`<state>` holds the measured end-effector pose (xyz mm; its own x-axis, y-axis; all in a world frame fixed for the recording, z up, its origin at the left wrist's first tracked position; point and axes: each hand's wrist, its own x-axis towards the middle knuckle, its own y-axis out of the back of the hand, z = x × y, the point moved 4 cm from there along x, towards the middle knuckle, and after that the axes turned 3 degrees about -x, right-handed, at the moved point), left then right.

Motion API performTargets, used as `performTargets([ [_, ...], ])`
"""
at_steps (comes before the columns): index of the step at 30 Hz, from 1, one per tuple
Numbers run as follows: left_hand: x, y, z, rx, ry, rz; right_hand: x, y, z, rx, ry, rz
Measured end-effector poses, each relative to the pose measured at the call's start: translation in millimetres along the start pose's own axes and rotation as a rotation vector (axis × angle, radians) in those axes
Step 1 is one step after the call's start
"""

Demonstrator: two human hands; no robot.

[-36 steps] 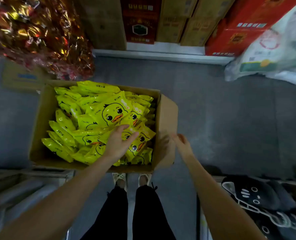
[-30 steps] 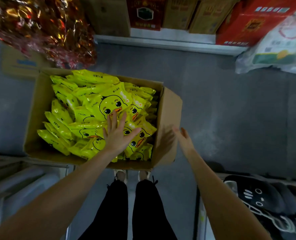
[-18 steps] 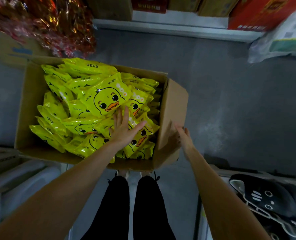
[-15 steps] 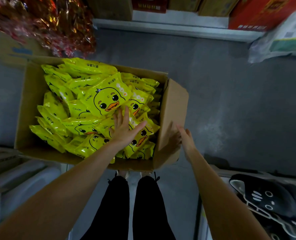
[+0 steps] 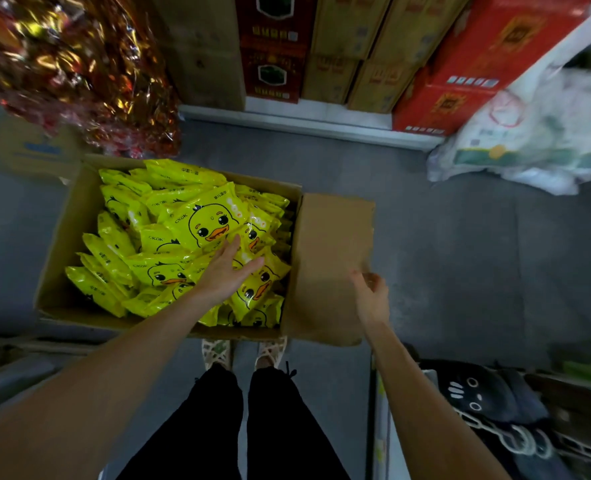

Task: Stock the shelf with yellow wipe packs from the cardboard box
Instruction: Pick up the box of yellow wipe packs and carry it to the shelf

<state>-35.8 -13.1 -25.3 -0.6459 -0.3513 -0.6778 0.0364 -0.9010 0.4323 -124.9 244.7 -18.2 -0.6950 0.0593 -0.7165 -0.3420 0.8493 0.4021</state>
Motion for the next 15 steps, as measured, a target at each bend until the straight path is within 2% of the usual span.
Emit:
performTargets([
  [4,-23.3,17.9,7.8,-0.044,-0.06,0.048,-33.7,-15.4,-25.1,0.045,0.136,-0.049],
  [8,-43.2,46.0,4.8,-0.069,-0.082,0.111,-66.0,-54.7,-50.7,0.013,0.236,-0.199],
  [15,-61.8,107.1,-51.0,-0.173,0.012,0.194,-93.9,-129.4,-63.9,-0.074,0.242,-0.37],
])
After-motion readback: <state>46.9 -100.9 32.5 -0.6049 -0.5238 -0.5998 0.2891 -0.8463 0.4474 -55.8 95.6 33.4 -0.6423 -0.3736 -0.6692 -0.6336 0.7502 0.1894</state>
